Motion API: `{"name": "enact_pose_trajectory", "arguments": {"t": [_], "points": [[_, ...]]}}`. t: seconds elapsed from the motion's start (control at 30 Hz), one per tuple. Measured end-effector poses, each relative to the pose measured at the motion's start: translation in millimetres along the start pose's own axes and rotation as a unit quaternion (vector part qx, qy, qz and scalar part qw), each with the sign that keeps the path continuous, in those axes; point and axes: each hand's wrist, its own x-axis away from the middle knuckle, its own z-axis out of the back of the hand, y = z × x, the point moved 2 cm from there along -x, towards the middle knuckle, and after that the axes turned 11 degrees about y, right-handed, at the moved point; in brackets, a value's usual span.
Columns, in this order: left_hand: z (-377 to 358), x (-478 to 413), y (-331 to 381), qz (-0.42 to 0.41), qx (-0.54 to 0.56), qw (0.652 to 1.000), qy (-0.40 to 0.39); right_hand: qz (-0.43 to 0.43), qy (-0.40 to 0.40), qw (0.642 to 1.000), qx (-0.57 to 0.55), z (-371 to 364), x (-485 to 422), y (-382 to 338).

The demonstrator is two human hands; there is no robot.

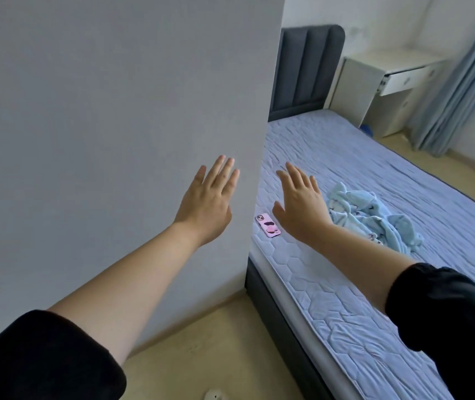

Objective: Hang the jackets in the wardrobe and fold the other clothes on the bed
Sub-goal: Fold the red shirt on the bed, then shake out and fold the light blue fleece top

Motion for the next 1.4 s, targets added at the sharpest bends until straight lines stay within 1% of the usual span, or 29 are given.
{"name": "enact_pose_trajectory", "arguments": {"t": [0.1, 0.13, 0.23, 0.3, 0.4, 0.53, 0.63, 0.7, 0.77, 0.9, 1.0, 1.07, 1.23, 1.33, 1.4], "points": [[-38.0, -38.4, 20.0, -0.069, 0.018, 0.997, 0.005, -0.027, -0.009, 1.000, 0.008, -19.5, -26.7, 42.1], [-49.2, -47.6, 27.7, -0.077, 0.026, 0.997, 0.007, -0.035, -0.014, 0.999, 0.010, -26.7, -33.6, 55.6], [-85.4, -72.1, 50.4, -0.079, 0.044, 0.996, -0.017, -0.065, -0.030, 0.997, 0.004, -52.3, -50.1, 93.2], [-113.0, -86.5, 67.5, -0.090, 0.055, 0.993, -0.048, -0.073, -0.046, 0.996, 0.004, -74.5, -56.5, 115.2], [-159.1, -103.5, 92.1, -0.099, 0.074, 0.990, -0.064, -0.078, -0.065, 0.995, -0.005, -115.4, -65.5, 147.1], [-227.2, -117.2, 124.2, -0.045, 0.115, 0.988, -0.091, -0.082, -0.095, 0.992, -0.012, -180.5, -67.4, 191.6], [-277.5, -111.4, 154.1, 0.015, 0.151, 0.979, -0.138, -0.085, -0.112, 0.990, -0.018, -230.0, -55.9, 219.9], [-313.5, -104.4, 171.9, 0.041, 0.161, 0.973, -0.158, -0.090, -0.124, 0.988, -0.022, -264.4, -45.2, 237.1], [-348.2, -101.0, 184.9, 0.059, 0.162, 0.973, -0.153, -0.094, -0.124, 0.988, -0.025, -300.4, -35.0, 252.1], [-415.4, -78.5, 213.4, 0.109, 0.184, 0.964, -0.157, -0.124, -0.153, 0.979, -0.046, -383.4, -1.2, 271.8], [-469.6, -59.8, 234.3, 0.133, 0.190, 0.959, -0.162, -0.128, -0.145, 0.979, -0.067, -440.7, 20.1, 285.1], [-502.2, -53.1, 247.3, 0.140, 0.187, 0.959, -0.161, -0.116, -0.137, 0.981, -0.070, -471.2, 31.8, 298.7], [-547.6, -58.0, 295.4, 0.177, 0.179, 0.958, -0.139, -0.090, -0.100, 0.988, -0.072, -506.5, 42.7, 355.6], [-549.6, -67.1, 331.2, 0.202, 0.168, 0.955, -0.138, -0.076, -0.103, 0.989, -0.069, -507.1, 50.1, 393.4], [-546.6, -73.8, 359.4, 0.231, 0.171, 0.948, -0.136, -0.059, -0.101, 0.992, -0.042, -499.6, 56.2, 425.8]]}}
